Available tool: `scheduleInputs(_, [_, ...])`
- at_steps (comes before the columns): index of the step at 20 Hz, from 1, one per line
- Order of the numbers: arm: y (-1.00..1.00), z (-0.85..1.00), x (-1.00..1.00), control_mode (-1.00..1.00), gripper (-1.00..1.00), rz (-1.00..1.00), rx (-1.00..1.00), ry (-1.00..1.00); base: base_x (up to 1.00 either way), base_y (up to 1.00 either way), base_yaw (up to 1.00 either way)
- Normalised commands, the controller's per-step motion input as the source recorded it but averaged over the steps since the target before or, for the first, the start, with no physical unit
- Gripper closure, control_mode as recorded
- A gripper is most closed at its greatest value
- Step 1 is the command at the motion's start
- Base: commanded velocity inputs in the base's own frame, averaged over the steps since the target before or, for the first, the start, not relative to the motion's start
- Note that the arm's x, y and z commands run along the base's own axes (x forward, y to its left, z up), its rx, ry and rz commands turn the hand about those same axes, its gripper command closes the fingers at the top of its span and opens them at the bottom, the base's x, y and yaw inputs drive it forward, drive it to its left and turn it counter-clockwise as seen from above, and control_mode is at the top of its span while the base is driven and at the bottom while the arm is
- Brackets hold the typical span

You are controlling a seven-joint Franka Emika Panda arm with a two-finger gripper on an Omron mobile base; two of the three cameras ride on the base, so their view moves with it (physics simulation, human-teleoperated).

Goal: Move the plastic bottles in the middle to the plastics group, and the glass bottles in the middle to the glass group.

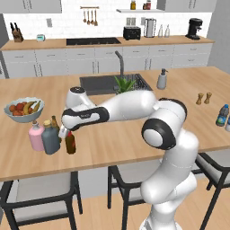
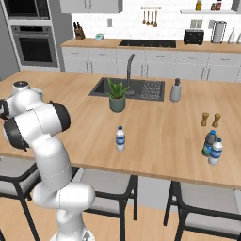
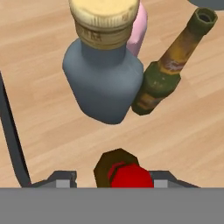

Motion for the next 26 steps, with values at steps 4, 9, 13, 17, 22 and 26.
scheduleInputs(4, [0.00, 0.00, 0.00, -1.00, -1.00, 0.00, 0.00, 0.00, 0.00, 0.00, 0.00])
scheduleInputs(9, [0.00, 0.12, 0.00, -1.00, -1.00, 0.00, 0.00, 0.00, 0.00, 0.00, 0.00])
scheduleInputs(13, [-0.11, 0.41, -0.14, -1.00, -1.00, -0.07, 0.00, 0.00, 0.00, 0.00, 0.00])
scheduleInputs(17, [-0.60, 0.36, -0.42, -1.00, -1.00, -0.17, 0.00, 0.00, 0.00, 0.00, 0.00])
scheduleInputs(22, [-0.93, 0.26, -0.27, -1.00, -1.00, -0.31, 0.00, 0.00, 0.00, 0.00, 0.00])
scheduleInputs(26, [-1.00, 0.27, -0.09, -1.00, -1.00, -0.37, 0.01, 0.02, 0.00, 0.00, 0.00])
